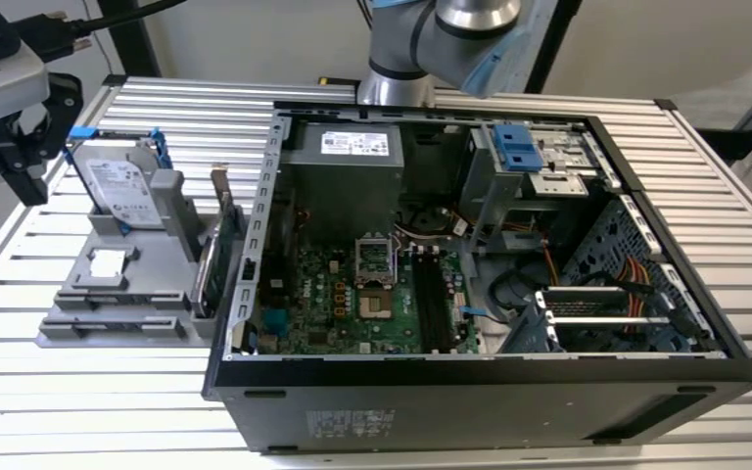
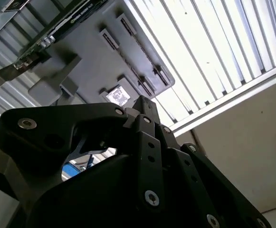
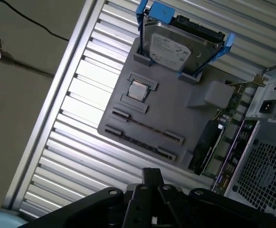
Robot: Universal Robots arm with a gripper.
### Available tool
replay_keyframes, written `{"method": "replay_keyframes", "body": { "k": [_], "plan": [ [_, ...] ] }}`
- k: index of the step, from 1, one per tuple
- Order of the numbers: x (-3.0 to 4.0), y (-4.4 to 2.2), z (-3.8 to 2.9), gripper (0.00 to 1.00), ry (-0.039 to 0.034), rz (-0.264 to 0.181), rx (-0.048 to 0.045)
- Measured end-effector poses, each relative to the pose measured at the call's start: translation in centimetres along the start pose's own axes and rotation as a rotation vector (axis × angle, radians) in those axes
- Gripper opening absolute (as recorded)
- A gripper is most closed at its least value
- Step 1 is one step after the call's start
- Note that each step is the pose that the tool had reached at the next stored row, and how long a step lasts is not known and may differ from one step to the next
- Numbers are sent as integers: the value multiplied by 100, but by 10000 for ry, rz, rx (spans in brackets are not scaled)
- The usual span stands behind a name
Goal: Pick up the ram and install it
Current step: 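Pick up the ram and move it above insertion slot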
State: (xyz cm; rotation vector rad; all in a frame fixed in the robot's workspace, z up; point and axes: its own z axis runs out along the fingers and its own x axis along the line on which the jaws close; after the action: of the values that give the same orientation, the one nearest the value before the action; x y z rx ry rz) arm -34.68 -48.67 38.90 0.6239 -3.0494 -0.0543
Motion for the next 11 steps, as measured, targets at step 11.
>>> {"method": "replay_keyframes", "body": {
  "k": [11],
  "plan": [
    [-2, 5, 1, 0, 47, -1149, 29]
  ]
}}
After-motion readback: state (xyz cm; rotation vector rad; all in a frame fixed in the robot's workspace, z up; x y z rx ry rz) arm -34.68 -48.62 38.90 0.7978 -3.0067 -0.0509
